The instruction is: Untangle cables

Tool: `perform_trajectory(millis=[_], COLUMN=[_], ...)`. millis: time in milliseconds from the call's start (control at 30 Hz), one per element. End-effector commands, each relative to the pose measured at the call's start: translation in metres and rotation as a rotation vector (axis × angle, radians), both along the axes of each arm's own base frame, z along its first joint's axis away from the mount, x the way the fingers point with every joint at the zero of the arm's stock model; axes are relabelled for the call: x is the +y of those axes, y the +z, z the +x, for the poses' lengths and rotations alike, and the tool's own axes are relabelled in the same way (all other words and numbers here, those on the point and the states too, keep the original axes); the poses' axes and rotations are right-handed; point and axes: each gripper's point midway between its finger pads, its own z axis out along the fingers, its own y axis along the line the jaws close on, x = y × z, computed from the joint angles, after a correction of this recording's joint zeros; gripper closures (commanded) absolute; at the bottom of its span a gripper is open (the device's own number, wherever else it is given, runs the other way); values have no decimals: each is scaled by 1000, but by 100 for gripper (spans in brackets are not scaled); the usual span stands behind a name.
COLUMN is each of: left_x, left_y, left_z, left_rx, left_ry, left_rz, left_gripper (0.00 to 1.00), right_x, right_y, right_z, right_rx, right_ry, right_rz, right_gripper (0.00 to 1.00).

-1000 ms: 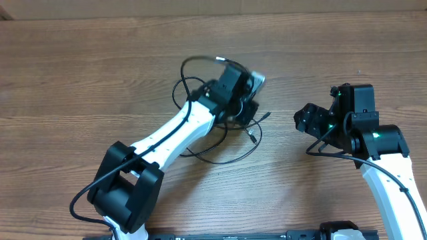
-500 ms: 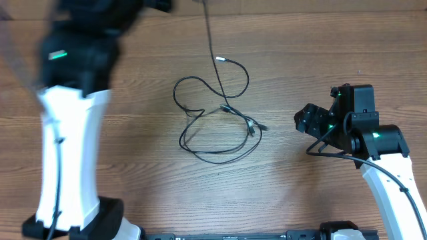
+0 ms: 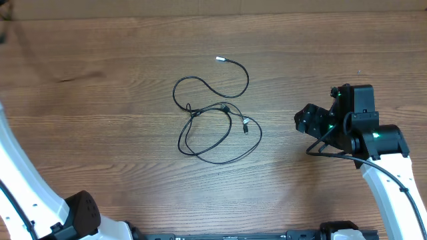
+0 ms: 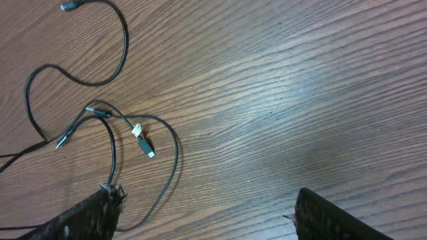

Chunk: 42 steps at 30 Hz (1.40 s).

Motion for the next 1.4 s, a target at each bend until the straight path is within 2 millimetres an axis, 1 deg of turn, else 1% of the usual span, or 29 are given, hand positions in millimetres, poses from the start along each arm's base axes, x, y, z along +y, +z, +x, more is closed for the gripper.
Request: perform_trajectory(millis=[0,100,200,267,300,333,367,400,433,467,600,700,900,1033,1067,1100,1233,1300,1367], left_x=[-2,-9,-16,-18,-18,-18,-19,-20,-24,-27,-59,-84,-168,-224,-239,-247,-286,-305,-315], left_y=[-10,-39,-75,-95,-101,-109,-117,-123,-130,-136,-162,-188,-244,-294,-309,-317,-363,-387,-399], left_z=[-5,-6,-6,-4,-3,-1,2,3,5,7,13,12,8,2,-1,-3,-19,-31,-36], left_rx=[36,144,274,339,359,383,406,427,447,465,567,682,915,1085,1134,1161,1315,1403,1449], left_ry=[6,-5,-17,-19,-21,-24,-26,-33,-50,-69,-166,-200,-375,-481,-506,-520,-587,-615,-627], left_rz=[-61,-108,-164,-191,-200,-210,-219,-231,-246,-261,-291,-289,-270,-243,-234,-227,-191,-167,-153], left_gripper=[96,96,96,96,90,66,36,21,11,8,7,8,12,13,16,18,22,27,34], right_x=[-2,-2,-2,-2,-2,-2,-2,-2,-2,-2,-2,-2,-2,-2,-2,-2,-2,-2,-2], right_y=[8,8,8,8,8,8,8,8,8,8,8,8,8,8,8,8,8,8,8], right_z=[4,5,4,4,4,4,4,4,4,4,4,4,4,4,4,4,4,4,4], right_rx=[-27,-31,-29,-29,-29,-29,-29,-29,-29,-29,-29,-29,-29,-29,-29,-29,-29,-29,-29], right_ry=[-8,-8,-8,-8,-8,-8,-8,-8,-8,-8,-8,-8,-8,-8,-8,-8,-8,-8,-8], right_rz=[-6,-6,-6,-5,-5,-5,-5,-5,-5,-5,-5,-5,-6,-5,-5,-5,-5,-5,-5], right_gripper=[19,19,19,19,19,19,19,19,19,19,19,19,19,19,19,19,19,19,19])
